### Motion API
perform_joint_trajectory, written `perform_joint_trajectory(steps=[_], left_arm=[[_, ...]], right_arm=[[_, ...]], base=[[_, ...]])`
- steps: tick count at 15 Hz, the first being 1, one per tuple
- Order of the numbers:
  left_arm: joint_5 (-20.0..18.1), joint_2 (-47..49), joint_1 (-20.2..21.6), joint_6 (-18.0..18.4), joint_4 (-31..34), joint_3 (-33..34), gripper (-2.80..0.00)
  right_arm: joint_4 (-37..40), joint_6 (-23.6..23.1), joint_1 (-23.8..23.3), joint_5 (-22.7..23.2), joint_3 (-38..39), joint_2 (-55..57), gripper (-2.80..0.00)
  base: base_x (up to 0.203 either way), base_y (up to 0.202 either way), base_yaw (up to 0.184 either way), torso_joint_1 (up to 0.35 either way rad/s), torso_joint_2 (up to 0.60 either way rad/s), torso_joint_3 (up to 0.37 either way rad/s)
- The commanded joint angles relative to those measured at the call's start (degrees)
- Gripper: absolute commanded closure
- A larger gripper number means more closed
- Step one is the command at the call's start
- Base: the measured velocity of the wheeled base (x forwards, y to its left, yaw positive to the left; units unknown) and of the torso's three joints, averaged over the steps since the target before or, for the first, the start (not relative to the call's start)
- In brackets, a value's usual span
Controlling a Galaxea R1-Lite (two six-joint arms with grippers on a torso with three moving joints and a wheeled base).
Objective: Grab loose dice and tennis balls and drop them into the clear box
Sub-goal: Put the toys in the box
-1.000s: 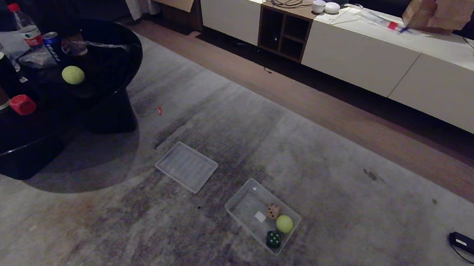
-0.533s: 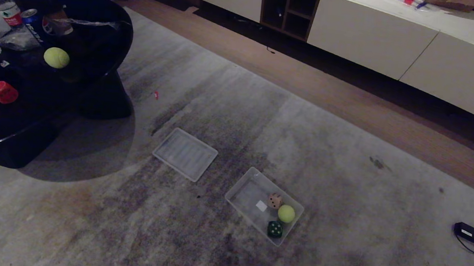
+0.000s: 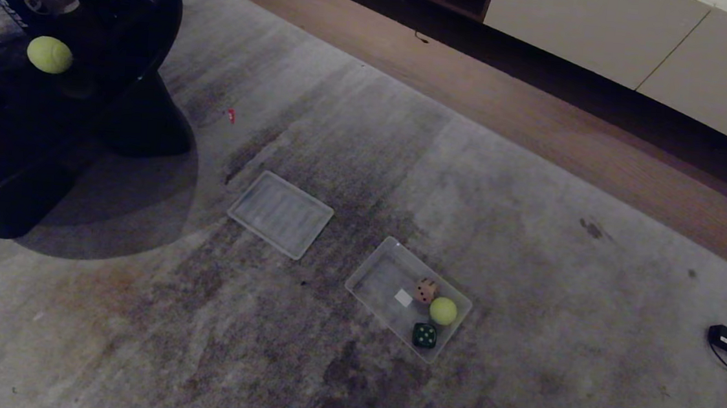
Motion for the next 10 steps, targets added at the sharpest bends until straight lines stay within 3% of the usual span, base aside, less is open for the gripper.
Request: perform_joint_trajectory(steps=[1, 10], left_arm=[[0.04, 0.06, 0.01, -0.07, -0.02, 0.00, 0.00], [0.04, 0.06, 0.01, -0.07, -0.02, 0.00, 0.00]], right_arm=[[0.08, 0.03, 0.02, 0.03, -0.01, 0.07, 0.00], [0.08, -0.06, 0.02, 0.12, -0.01, 0.07, 0.00]], base=[[0.000, 0.000, 0.000, 0.005, 0.00, -0.198], [0.000, 0.000, 0.000, 0.001, 0.00, -0.196]])
